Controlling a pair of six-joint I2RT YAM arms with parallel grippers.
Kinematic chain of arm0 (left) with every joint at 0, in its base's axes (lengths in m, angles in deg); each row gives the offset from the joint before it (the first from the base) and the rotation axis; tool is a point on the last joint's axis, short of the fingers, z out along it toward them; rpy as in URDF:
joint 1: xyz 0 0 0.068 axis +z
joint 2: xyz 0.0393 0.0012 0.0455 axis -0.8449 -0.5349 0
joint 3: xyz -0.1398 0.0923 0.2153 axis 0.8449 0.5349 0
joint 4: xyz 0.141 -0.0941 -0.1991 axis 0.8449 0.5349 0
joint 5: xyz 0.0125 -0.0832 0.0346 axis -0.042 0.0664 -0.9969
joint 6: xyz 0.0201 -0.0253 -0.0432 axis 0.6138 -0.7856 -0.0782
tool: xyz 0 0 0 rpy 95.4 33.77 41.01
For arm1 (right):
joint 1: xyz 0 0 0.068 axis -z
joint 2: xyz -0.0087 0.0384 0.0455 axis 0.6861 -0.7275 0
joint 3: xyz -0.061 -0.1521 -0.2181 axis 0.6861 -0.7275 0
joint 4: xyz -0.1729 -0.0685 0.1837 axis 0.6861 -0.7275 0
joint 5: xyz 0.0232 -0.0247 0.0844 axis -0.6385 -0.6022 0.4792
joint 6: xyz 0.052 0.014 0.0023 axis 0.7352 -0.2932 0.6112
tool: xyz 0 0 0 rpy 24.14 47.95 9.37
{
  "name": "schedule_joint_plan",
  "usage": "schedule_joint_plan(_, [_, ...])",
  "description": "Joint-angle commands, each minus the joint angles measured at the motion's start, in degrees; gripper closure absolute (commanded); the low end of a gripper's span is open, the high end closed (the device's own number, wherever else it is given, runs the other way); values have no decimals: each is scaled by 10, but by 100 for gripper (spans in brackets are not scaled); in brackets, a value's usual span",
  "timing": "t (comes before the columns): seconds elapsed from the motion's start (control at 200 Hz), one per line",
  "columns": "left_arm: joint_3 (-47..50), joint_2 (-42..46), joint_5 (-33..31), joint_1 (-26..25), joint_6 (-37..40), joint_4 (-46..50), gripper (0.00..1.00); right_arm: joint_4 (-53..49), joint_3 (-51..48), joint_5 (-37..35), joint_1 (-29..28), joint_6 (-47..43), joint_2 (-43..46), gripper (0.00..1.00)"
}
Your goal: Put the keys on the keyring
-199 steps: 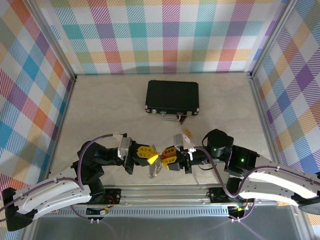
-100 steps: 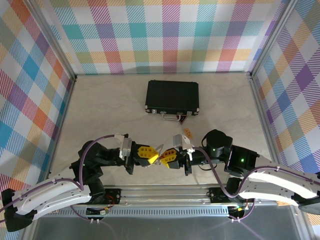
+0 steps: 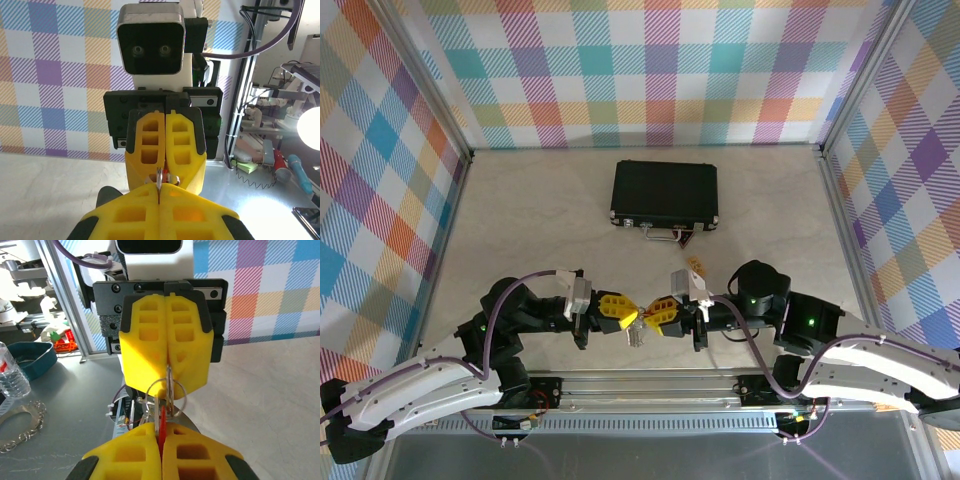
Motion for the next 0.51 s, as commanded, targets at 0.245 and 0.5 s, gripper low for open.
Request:
schedule_joint_plan(0.245, [-42, 20, -28, -2, 38, 109, 100, -55, 44, -67, -2, -30, 21, 100])
schedule_joint_plan(0.5, [-29, 13, -62, -1, 44, 146, 100, -143, 99, -128, -2, -42, -12, 100])
